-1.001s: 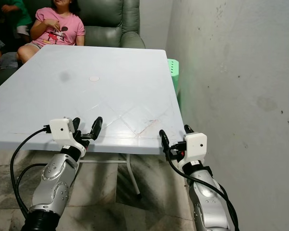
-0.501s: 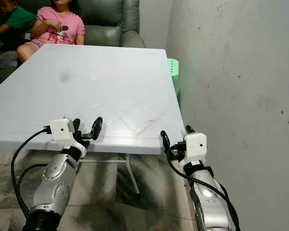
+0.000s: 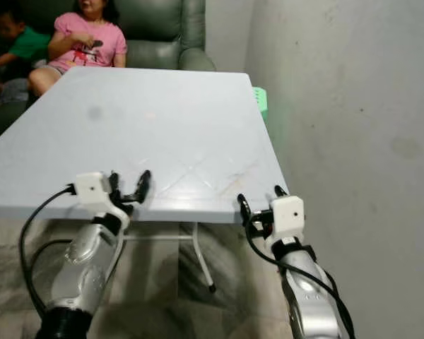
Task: Hang keys on a hook
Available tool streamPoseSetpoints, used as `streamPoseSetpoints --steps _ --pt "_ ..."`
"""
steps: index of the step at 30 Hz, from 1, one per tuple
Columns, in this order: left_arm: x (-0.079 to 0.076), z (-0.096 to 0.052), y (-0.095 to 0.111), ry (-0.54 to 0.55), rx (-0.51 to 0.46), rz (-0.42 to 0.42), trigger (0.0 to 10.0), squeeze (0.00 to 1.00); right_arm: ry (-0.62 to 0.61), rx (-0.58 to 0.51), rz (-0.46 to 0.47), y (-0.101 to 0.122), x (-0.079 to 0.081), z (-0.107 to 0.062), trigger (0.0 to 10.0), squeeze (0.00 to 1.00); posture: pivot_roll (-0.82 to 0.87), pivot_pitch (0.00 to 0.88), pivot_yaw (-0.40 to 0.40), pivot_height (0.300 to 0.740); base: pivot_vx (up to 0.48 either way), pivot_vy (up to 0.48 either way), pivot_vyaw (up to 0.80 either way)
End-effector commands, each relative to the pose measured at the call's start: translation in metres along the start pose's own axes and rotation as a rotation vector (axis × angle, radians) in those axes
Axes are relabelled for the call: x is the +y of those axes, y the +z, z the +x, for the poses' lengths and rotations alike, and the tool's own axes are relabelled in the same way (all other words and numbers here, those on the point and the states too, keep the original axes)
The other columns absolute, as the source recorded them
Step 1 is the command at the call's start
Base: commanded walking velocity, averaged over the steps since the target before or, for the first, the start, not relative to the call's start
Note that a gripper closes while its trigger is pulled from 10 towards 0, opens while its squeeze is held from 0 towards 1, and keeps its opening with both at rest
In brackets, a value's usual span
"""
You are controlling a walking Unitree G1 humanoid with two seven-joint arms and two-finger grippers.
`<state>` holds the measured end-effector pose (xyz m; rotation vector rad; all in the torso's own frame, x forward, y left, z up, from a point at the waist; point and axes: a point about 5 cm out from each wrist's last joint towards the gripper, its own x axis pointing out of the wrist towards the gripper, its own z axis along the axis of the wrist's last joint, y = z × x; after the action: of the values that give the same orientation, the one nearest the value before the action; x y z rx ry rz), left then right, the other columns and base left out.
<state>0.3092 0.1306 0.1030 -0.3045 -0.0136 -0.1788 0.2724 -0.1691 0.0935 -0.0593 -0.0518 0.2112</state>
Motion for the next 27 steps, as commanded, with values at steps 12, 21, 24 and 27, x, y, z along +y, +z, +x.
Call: streamPoseSetpoints --steps 12,21,24,27 --pt "0.0047 0.0012 0.0043 0.018 -0.007 0.007 10.0 0.00 0.016 -0.004 0.006 0.0032 0.0043 0.0026 10.0 0.00 0.02 0.024 -0.066 0.732 0.000 0.456 0.00" --pt "0.0055 0.0012 0.0042 0.023 -0.007 0.007 10.0 0.00 0.028 -0.005 -0.001 0.0039 0.0059 0.0032 10.0 0.00 0.02 0.017 -0.070 0.732 0.000 0.457 0.00" --pt "0.0058 0.0009 0.0041 0.024 -0.007 0.009 10.0 0.00 0.038 0.000 -0.019 0.0039 0.0064 0.0036 10.0 0.00 0.02 0.013 -0.071 0.732 0.000 0.458 0.00" --pt "0.0062 0.0005 0.0041 0.026 -0.007 0.014 10.0 0.00 0.055 0.009 -0.038 0.0033 0.0076 0.0039 10.0 0.00 0.02 0.014 -0.070 0.732 0.000 0.454 0.00"
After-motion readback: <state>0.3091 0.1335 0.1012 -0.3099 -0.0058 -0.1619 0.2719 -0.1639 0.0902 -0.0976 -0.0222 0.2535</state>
